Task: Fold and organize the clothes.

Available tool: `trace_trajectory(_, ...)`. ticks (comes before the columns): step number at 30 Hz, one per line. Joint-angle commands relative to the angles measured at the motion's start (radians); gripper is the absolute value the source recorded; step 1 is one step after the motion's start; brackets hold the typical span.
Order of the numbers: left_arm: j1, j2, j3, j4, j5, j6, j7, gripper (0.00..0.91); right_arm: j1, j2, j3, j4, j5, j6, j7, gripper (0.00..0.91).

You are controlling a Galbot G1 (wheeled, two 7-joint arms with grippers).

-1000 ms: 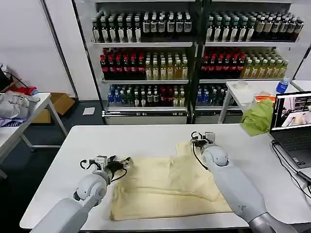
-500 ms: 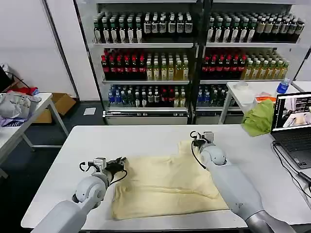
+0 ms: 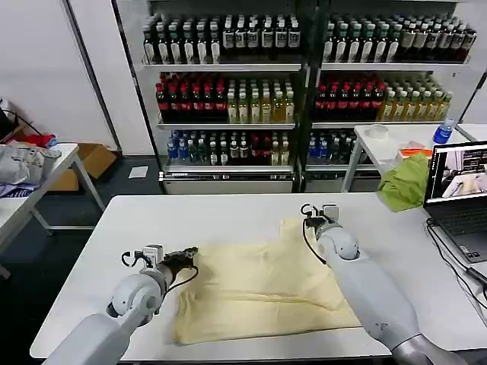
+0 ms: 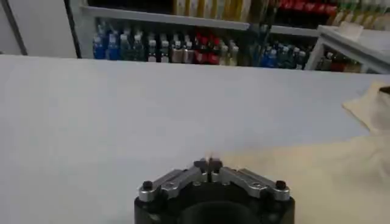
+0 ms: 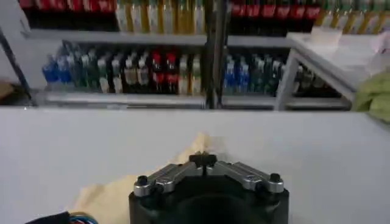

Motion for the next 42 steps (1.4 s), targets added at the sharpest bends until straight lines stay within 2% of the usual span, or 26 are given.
trace_trajectory(1,0.024,0.015,-0.044,-0.098,-0.005,-0.017,0.002,0.030,-0.043,-0.065,0.041,0.171,0.007,0.032,0.002,0.000)
trace_trajectory(8,0.068,0.029,-0.068,-0.156,-0.003,-0.016,0.001,0.030,-0.163,-0.147,0.091,0.323,0.014,0.009,0.005,0.000)
trace_trajectory(14,0.131,0.053,-0.098,-0.224,-0.004,-0.015,0.002,0.030,-0.287,-0.217,0.178,0.464,0.022,-0.006,0.000,0.000)
trace_trajectory(23,0.287,0.092,-0.159,-0.347,0.015,0.001,0.008,0.030,-0.575,-0.302,0.316,0.670,0.019,-0.036,-0.031,0.000)
trace_trajectory(32,0.411,0.106,-0.179,-0.422,0.069,0.007,0.010,0.030,-0.755,-0.303,0.403,0.766,-0.035,-0.052,-0.057,0.000)
trace_trajectory(42,0.449,0.097,-0.162,-0.406,0.156,0.019,0.023,0.030,-0.854,-0.273,0.436,0.770,-0.085,-0.076,-0.068,0.000)
